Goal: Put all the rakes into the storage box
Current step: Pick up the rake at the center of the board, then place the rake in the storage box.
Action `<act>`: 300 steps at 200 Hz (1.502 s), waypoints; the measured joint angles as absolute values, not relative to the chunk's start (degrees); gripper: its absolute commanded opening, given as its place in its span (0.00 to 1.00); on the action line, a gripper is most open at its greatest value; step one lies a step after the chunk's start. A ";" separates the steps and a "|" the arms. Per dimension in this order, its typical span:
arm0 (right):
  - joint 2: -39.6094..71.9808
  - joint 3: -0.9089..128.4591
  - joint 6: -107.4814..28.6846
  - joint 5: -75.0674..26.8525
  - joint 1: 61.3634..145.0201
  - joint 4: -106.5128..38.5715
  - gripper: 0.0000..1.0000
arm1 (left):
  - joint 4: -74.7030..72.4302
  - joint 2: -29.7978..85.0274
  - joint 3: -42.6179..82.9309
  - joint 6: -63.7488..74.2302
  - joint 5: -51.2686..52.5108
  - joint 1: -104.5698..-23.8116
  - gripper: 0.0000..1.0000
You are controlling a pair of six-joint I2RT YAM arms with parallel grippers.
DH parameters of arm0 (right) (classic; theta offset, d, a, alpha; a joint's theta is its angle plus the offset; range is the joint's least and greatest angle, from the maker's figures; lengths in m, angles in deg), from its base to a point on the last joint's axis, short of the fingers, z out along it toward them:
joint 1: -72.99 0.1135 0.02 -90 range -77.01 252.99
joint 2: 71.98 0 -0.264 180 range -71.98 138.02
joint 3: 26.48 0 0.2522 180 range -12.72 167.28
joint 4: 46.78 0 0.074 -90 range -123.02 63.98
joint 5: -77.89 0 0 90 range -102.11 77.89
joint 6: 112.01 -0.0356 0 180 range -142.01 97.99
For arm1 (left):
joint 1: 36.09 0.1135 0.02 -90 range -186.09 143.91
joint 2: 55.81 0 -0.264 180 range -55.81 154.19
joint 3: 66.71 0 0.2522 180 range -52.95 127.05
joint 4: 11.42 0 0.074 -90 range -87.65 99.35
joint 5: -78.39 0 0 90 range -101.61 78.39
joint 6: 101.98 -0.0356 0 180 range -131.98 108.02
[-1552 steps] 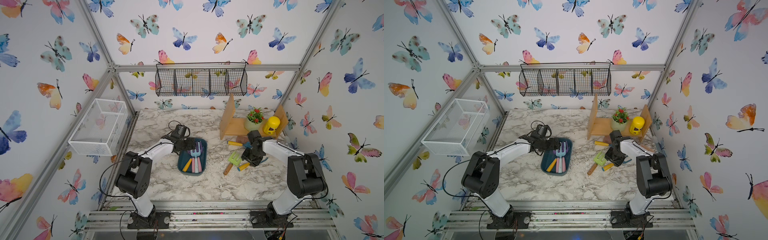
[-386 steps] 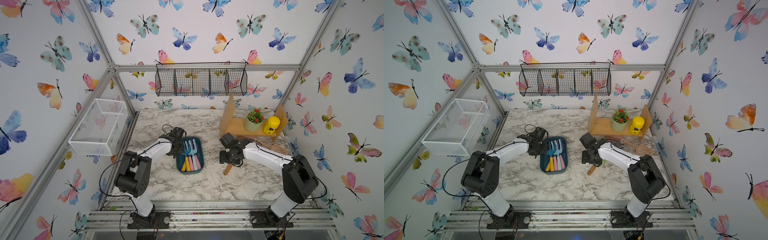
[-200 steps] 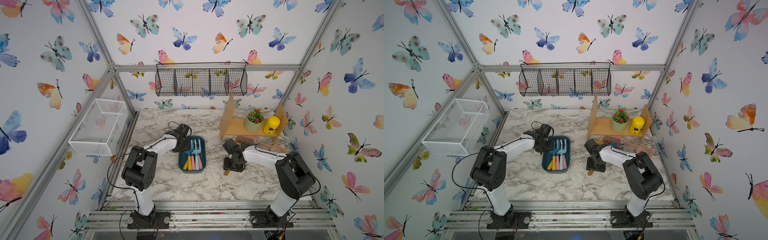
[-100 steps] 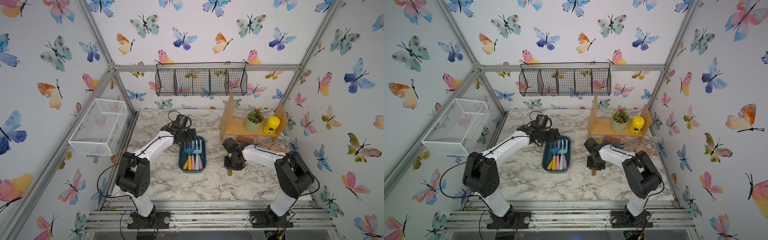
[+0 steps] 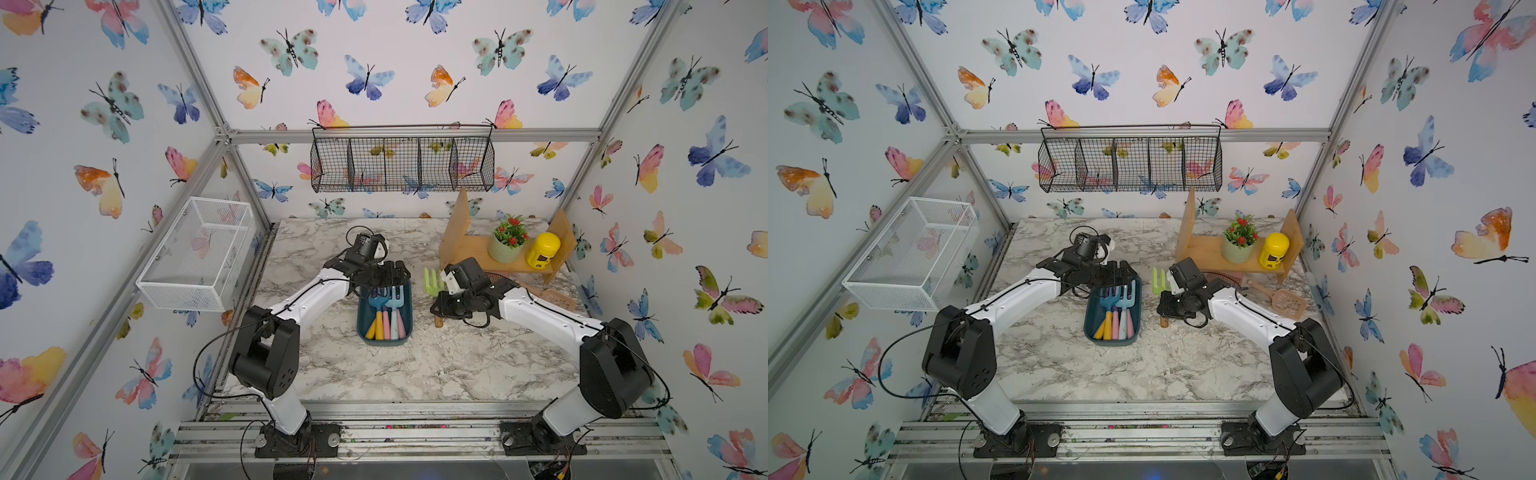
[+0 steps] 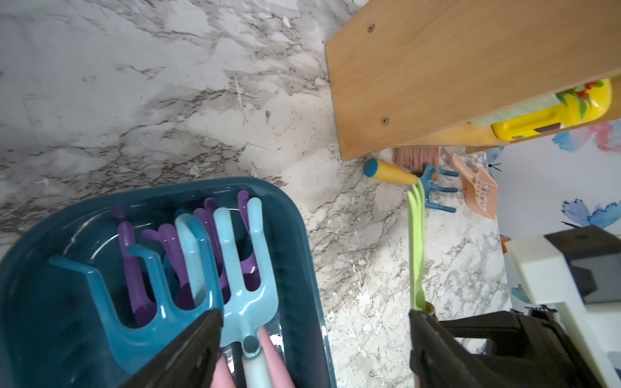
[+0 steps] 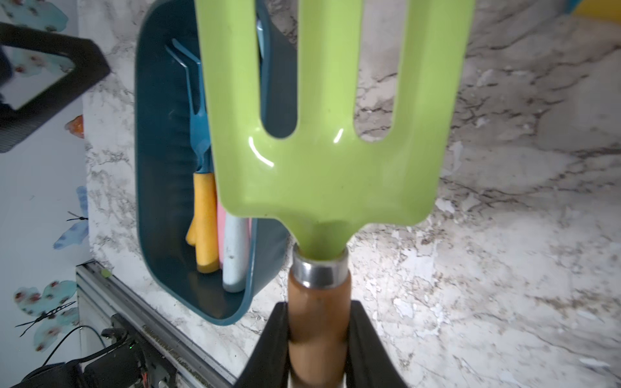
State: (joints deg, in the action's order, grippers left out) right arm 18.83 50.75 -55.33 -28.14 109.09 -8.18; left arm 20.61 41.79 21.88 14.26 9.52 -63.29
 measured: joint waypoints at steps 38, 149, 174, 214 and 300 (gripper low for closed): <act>20.33 54.13 -53.78 -30.57 110.66 -9.08 0.16 | 19.06 41.85 21.88 14.83 10.70 -64.43 0.89; 26.43 61.39 -52.01 -32.75 113.46 -9.99 0.17 | 16.98 43.14 21.92 16.34 14.06 -65.19 0.07; 26.59 61.41 -52.01 -32.71 113.48 -9.51 0.27 | 16.26 42.90 21.79 16.27 14.11 -65.39 0.05; 26.61 61.74 -52.27 -30.94 113.57 -9.23 0.59 | 17.15 42.47 19.30 14.85 10.48 -65.46 0.01; 26.61 61.72 -52.65 -28.36 113.57 -8.33 0.60 | 21.53 38.49 12.07 11.86 0.34 -64.47 0.00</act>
